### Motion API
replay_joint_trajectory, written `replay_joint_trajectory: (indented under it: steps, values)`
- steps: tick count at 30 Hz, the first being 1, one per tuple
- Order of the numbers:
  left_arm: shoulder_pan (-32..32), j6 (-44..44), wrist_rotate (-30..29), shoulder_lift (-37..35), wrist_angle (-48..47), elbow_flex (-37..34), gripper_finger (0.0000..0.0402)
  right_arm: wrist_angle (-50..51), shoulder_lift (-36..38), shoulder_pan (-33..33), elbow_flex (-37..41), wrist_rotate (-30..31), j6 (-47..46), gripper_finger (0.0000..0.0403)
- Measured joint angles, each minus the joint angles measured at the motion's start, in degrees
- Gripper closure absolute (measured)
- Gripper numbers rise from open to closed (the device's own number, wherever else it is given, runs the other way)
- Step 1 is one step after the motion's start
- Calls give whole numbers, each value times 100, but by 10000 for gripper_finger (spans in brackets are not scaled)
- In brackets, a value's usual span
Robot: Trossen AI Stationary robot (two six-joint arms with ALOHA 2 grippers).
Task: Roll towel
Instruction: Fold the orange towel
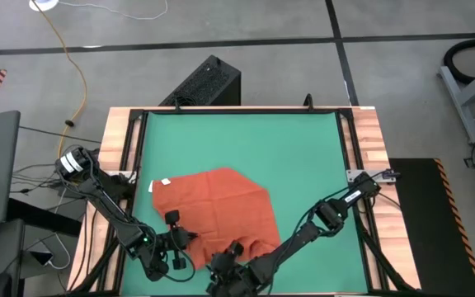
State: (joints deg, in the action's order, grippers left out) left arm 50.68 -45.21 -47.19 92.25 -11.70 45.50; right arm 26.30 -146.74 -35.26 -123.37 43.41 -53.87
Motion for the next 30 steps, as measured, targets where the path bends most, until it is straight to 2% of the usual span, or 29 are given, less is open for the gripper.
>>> replay_joint_trajectory:
  steps: [4, 8, 11, 19, 30]
  values:
    - [0, 2, -3, 0, -13, 0, 401, -211, 0, 69, 0, -7, 117, 173]
    - [0, 2, -8, 0, -91, 0, 401, -236, 33, -7, 0, -464, 165, 173]
    - [0, 2, -16, 0, -94, 0, 401, -193, 33, -92, 0, -577, 128, 178]
    - [0, 4, -18, 0, -92, 0, 401, -28, 76, -140, 0, -32, 64, 181]
    - [0, 63, -21, 0, -89, 0, 401, -57, 105, 158, -2, -133, 143, 181]
